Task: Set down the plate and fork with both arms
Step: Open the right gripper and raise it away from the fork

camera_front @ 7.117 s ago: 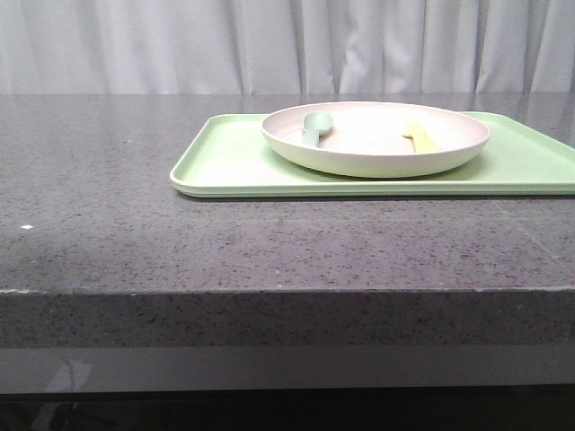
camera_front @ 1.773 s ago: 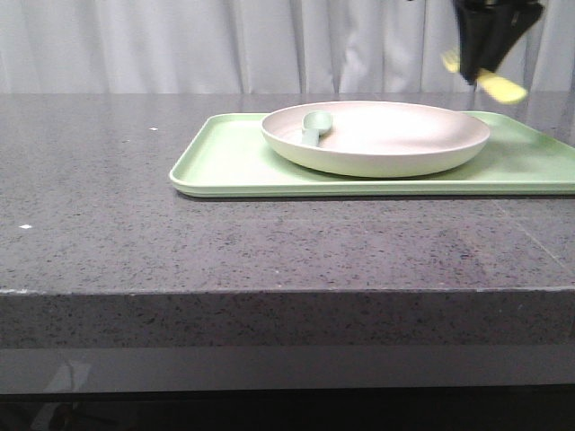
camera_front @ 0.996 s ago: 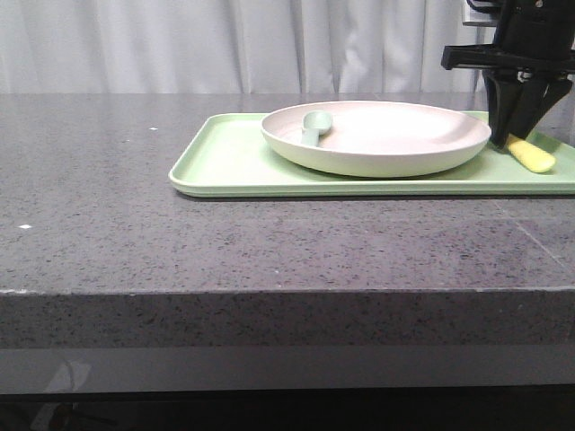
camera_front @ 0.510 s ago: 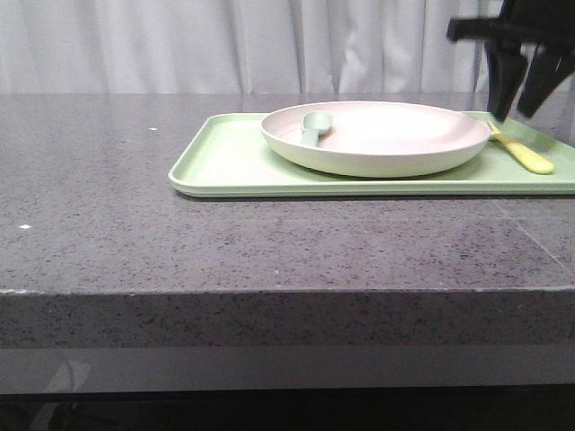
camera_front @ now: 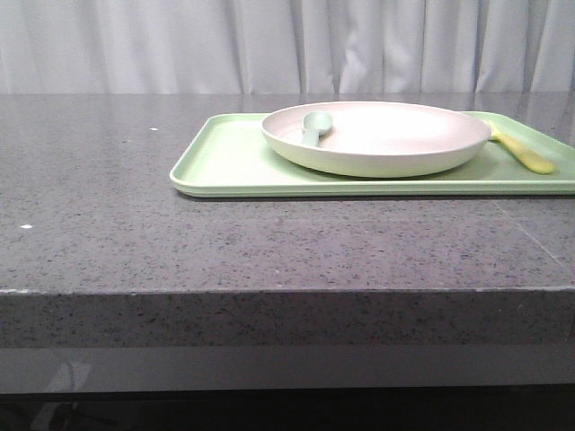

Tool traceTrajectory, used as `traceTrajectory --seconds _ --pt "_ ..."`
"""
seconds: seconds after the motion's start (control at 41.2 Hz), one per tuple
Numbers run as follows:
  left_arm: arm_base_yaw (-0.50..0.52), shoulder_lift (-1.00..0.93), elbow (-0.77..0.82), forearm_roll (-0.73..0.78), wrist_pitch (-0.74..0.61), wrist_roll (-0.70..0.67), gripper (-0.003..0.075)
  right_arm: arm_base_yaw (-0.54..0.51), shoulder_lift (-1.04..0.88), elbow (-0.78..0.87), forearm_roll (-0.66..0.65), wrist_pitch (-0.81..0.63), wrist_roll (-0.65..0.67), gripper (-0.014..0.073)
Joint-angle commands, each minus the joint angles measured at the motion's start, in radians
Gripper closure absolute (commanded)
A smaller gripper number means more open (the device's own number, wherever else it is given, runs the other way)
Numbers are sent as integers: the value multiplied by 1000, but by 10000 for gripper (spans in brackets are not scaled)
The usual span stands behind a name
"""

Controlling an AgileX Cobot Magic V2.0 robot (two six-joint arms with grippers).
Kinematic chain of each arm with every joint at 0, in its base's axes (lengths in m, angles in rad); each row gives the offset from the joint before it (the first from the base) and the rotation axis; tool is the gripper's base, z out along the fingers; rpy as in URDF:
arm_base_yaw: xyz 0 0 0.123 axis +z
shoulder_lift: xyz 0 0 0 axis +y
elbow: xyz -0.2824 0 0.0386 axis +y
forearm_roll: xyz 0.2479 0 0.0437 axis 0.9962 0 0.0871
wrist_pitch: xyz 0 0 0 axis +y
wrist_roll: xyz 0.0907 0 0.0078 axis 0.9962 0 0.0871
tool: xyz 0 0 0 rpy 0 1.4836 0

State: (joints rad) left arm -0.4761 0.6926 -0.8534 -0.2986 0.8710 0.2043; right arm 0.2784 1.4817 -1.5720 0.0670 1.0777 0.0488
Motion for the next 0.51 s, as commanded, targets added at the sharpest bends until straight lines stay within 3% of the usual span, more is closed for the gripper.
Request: traceTrajectory --seconds 0.0,0.486 --pt "-7 -1 -24 -24 -70 0 367 34 -135 67 -10 -91 -31 313" --pt "-7 -1 -24 -24 -72 0 367 52 -587 472 -42 -188 -31 313"
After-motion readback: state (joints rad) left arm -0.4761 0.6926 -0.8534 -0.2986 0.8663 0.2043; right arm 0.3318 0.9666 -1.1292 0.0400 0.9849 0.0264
